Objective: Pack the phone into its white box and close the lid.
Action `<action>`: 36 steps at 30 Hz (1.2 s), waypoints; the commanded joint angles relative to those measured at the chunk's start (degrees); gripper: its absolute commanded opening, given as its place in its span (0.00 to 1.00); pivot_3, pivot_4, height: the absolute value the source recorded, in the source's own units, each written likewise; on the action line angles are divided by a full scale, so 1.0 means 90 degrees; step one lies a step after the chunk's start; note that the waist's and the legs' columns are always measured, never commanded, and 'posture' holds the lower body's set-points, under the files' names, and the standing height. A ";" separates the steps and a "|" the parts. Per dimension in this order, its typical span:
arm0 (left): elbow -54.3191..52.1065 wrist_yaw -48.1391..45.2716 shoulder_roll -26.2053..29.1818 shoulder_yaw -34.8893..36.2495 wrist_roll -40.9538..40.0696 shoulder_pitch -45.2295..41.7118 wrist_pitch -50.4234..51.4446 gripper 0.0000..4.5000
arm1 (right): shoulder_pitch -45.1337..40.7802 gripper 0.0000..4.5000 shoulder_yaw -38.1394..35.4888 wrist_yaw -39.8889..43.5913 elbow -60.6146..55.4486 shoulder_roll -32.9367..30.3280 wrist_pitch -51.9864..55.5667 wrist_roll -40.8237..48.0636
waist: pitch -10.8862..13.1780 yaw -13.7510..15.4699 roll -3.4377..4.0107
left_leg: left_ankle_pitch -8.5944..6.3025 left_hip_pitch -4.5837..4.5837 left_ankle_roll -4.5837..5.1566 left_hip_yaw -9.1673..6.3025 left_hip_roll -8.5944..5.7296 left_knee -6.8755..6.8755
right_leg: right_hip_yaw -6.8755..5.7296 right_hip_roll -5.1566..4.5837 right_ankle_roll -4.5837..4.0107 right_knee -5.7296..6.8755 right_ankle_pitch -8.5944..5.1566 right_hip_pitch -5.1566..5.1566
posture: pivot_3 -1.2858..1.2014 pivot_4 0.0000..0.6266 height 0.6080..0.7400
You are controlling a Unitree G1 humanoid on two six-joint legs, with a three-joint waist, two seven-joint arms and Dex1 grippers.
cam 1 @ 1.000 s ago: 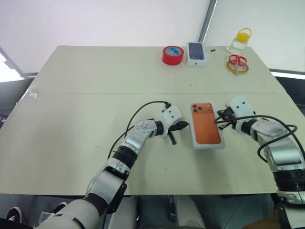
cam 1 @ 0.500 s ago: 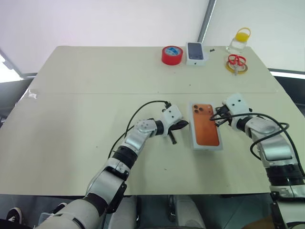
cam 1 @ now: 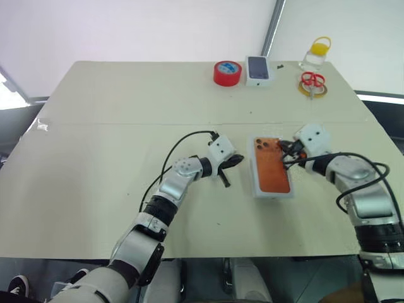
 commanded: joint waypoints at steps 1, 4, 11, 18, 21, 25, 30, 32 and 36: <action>-0.0350 -0.0099 -0.0089 -0.0016 -0.0135 -0.0068 0.0048 0.00 | -0.0372 0.01 0.0239 -0.0482 0.0310 0.0204 -0.0118 -0.0472 | -0.0003 -0.0016 0.0005 | 0.0000 0.0002 0.0000 0.0001 0.0001 0.0000 | 0.0000 0.0001 0.0000 0.0002 0.0000 0.0000 | 0.52 0.24 0.99; -0.0408 -0.0148 -0.0086 -0.0063 -0.0108 -0.0051 0.0071 0.00 | -0.0730 0.01 0.0305 -0.0774 0.0890 0.0353 -0.0214 -0.0704 | -0.0003 -0.0004 0.0004 | 0.0000 0.0007 0.0000 0.0004 0.0002 0.0000 | 0.0001 0.0002 0.0000 0.0003 0.0000 0.0002 | 0.52 0.24 0.99; -0.0469 -0.0131 -0.0099 -0.0027 -0.0107 -0.0039 0.0126 0.00 | -0.0744 0.01 0.0511 -0.0613 0.1143 0.0389 -0.0381 -0.0847 | -0.0004 0.0008 0.0003 | 0.0000 0.0007 0.0000 0.0001 -0.0003 0.0000 | 0.0002 -0.0001 -0.0001 0.0000 0.0000 0.0010 | 0.52 0.24 0.99; -0.0650 -0.0230 -0.0046 -0.0107 -0.0113 0.0138 0.0210 0.00 | -0.0680 0.01 -0.0145 -0.0572 0.0592 0.0245 -0.0251 -0.0470 | -0.0004 0.0007 0.0003 | 0.0000 0.0016 0.0000 -0.0001 -0.0001 0.0000 | 0.0001 0.0000 -0.0001 0.0001 0.0000 0.0016 | 0.52 0.24 0.99; -0.0831 -0.0422 0.0003 -0.0222 -0.0110 0.0299 0.0313 0.00 | -0.0730 0.01 -0.0423 -0.0586 0.0400 0.0217 -0.0257 -0.0316 | -0.0003 0.0004 0.0005 | 0.0000 0.0014 0.0000 -0.0001 -0.0001 0.0000 | 0.0001 0.0000 -0.0001 0.0001 0.0000 0.0016 | 0.52 0.24 0.99; -0.1114 -0.0589 0.0084 -0.0357 -0.0100 0.0473 0.0458 0.00 | -0.0465 0.01 -0.0645 -0.0416 0.0172 -0.0018 0.0057 -0.0216 | -0.0003 0.0019 0.0005 | 0.0000 0.0014 0.0000 -0.0002 -0.0001 0.0000 | 0.0000 0.0000 -0.0001 0.0001 0.0000 0.0015 | 0.52 0.24 0.99; -0.1524 -0.0860 0.0253 -0.0526 -0.0143 0.0716 0.0739 0.00 | 0.0460 0.01 -0.0664 -0.0050 -0.0344 -0.0549 0.0279 -0.0251 | -0.0004 0.0012 0.0006 | 0.0000 0.0010 0.0000 -0.0004 -0.0002 0.0000 | 0.0000 -0.0001 -0.0002 -0.0002 -0.0001 0.0016 | 0.52 0.24 0.99; -0.1611 -0.0878 0.0290 -0.0606 -0.0102 0.0781 0.0809 0.00 | 0.0806 0.01 -0.0667 0.0095 -0.0571 -0.0698 0.0326 -0.0225 | -0.0004 0.0002 0.0006 | 0.0000 0.0012 0.0000 -0.0002 -0.0002 -0.0001 | 0.0001 -0.0001 -0.0002 -0.0001 -0.0001 0.0015 | 0.52 0.24 0.99; -0.1655 -0.0892 0.0300 -0.0697 -0.0078 0.0849 0.0858 0.00 | 0.1255 0.01 -0.0770 0.0327 -0.1011 -0.0812 0.0643 -0.0005 | -0.0004 -0.0008 0.0007 | 0.0000 0.0016 0.0000 0.0000 0.0005 0.0000 | 0.0002 0.0004 -0.0004 -0.0001 -0.0003 0.0015 | 0.52 0.24 0.99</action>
